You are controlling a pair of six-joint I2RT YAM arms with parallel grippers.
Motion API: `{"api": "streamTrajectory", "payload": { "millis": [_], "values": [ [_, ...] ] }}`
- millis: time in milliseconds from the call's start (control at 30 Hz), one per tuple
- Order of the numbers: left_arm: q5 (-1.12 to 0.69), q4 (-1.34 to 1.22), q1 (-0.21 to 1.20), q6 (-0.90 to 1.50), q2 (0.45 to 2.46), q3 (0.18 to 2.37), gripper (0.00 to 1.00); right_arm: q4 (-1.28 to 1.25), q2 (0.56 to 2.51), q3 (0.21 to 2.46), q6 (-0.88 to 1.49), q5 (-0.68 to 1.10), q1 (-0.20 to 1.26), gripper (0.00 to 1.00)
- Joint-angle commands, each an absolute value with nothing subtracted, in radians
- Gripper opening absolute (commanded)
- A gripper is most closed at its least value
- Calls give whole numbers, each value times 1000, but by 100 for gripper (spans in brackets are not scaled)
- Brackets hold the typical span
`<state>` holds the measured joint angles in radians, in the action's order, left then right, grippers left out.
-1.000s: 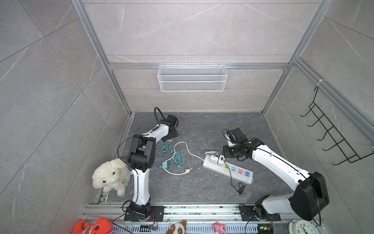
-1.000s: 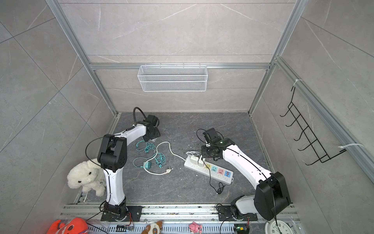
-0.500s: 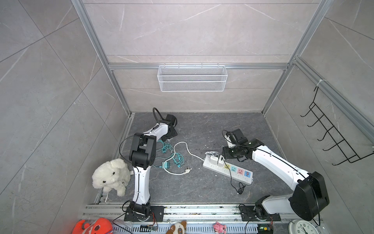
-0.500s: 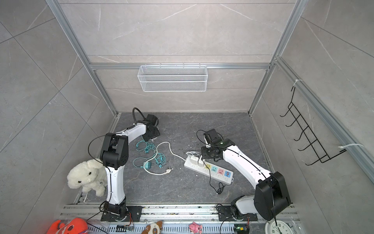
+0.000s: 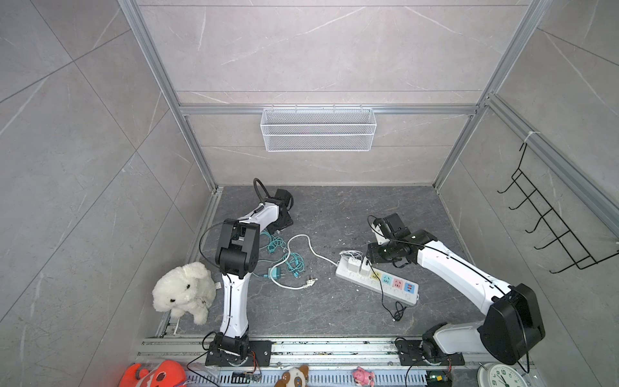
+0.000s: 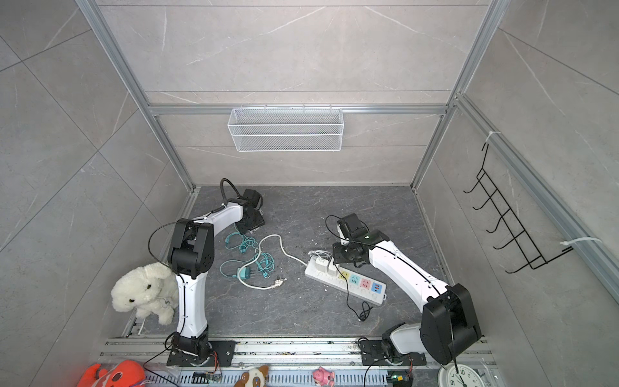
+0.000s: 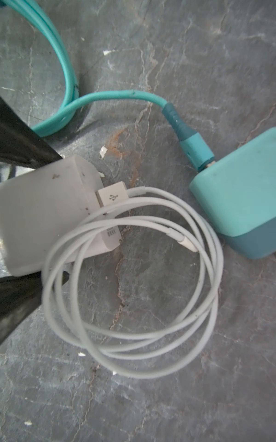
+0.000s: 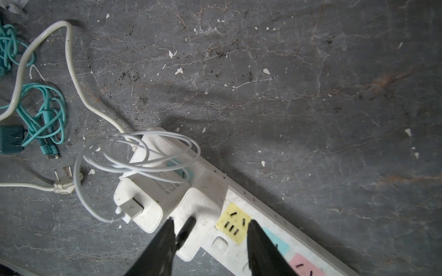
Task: Insert plugs into power strip
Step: Pick up the plug from the top-left of the table.
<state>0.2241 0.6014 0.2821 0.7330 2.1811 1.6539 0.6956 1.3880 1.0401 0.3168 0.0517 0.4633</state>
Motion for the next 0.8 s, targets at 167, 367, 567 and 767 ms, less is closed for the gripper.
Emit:
{"api": "streamTrajectory", "payload": {
  "millis": [167,367,567,767],
  "values": [
    [197,616,290,736,2158,1634,69,683,1388,1040,301,74,459,51],
    [181,614,295,735,2172,1638,62,683,1384,1039,299,74,457,51],
    [175,615,317,722,2178,1641,47,683,1381,1042,301,72,456,51],
    [177,561,346,623,2151,1641,35,694,1388,1067,321,88,446,51]
  ]
}}
